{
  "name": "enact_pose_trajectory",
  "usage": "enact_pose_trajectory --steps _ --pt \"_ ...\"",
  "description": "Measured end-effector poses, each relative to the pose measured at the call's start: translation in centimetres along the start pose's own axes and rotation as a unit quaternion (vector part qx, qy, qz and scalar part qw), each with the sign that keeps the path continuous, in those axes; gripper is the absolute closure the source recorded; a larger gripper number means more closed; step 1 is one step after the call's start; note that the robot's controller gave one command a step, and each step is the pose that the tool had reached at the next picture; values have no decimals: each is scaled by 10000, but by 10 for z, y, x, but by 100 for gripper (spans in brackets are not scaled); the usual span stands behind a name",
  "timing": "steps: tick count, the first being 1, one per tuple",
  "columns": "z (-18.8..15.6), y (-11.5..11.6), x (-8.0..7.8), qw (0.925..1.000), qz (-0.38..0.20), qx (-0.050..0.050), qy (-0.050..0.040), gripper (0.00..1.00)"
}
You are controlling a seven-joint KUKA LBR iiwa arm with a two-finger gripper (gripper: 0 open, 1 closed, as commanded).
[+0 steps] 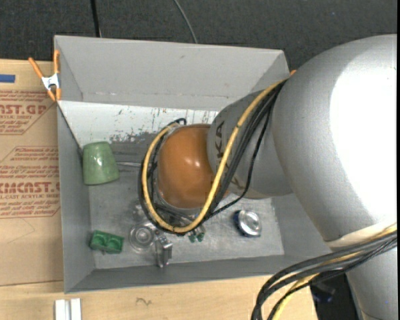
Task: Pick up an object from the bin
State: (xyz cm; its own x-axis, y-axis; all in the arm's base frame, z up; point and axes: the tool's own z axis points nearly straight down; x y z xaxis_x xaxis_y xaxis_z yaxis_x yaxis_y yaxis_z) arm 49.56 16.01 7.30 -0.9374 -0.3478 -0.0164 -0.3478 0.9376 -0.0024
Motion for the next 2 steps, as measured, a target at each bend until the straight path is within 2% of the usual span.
enact_pose_trajectory --steps 1,2 --pt "0 1 1 10000 15 -14 19 100" --pt "-163 -82 13 9994 -354 0 45 100"
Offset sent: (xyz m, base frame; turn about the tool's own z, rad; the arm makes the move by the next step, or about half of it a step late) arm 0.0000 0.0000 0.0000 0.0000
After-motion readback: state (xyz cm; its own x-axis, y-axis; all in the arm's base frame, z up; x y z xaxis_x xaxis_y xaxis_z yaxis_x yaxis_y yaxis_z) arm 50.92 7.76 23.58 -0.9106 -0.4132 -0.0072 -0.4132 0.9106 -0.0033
